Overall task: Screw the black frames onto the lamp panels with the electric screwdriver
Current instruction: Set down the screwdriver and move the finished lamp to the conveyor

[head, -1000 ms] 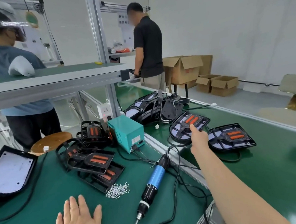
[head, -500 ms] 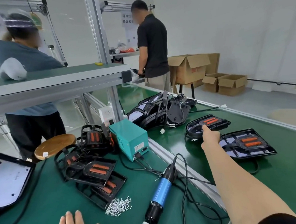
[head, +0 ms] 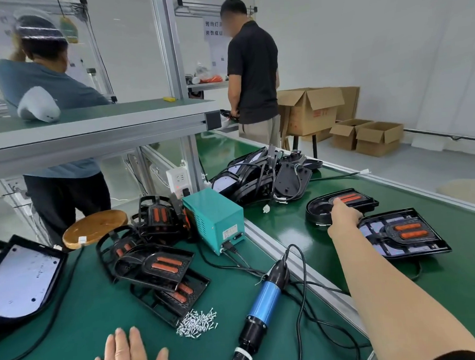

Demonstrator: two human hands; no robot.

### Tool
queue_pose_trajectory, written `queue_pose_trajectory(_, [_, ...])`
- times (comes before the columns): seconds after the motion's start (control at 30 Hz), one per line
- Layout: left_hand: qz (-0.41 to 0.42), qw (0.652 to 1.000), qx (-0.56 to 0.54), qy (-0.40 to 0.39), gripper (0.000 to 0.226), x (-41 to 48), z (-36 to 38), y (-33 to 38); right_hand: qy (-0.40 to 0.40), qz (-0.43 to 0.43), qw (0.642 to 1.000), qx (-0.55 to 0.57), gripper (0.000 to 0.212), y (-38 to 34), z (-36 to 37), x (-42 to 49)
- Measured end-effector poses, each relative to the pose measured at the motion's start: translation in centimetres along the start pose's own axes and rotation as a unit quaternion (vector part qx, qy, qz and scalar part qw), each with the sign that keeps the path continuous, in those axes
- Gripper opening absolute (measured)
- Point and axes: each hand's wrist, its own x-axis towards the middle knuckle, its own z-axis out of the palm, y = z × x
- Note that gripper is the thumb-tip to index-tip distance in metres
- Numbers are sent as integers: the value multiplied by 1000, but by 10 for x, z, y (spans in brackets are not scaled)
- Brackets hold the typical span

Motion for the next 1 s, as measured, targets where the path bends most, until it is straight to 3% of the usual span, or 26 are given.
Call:
queue_pose_trajectory(0.17, [-10,999,-11,-48,110,-2,-10,1,-3,47,997,57,66,-5,-4,-21])
queue_pose_trajectory(0.4, [-24,995,-43,-88,112,-4,-26,6,-60,32,996,58,63,7,-19,-77])
queue_pose_trajectory(0.6, [-56,990,-30,-128,125,-2,-36,8,-115,1,993,28,28,24,-27,-146])
queue_pose_trajectory(0.67, [-68,990,51,-116,131,-1,-33,9,-135,1,990,30,31,31,-27,-174])
queue_pose_trajectory(0.73, [-75,990,58,-102,118,-2,-33,8,-172,3,985,20,11,40,-26,-203])
queue_pose_trajectory(0.87, [-69,986,79,-132,88,-4,-33,2,-230,-37,972,27,45,53,-26,-263])
queue_pose_trajectory(1.0, [-67,983,66,-160,80,-5,-29,-3,-304,-14,952,16,38,77,-20,-311])
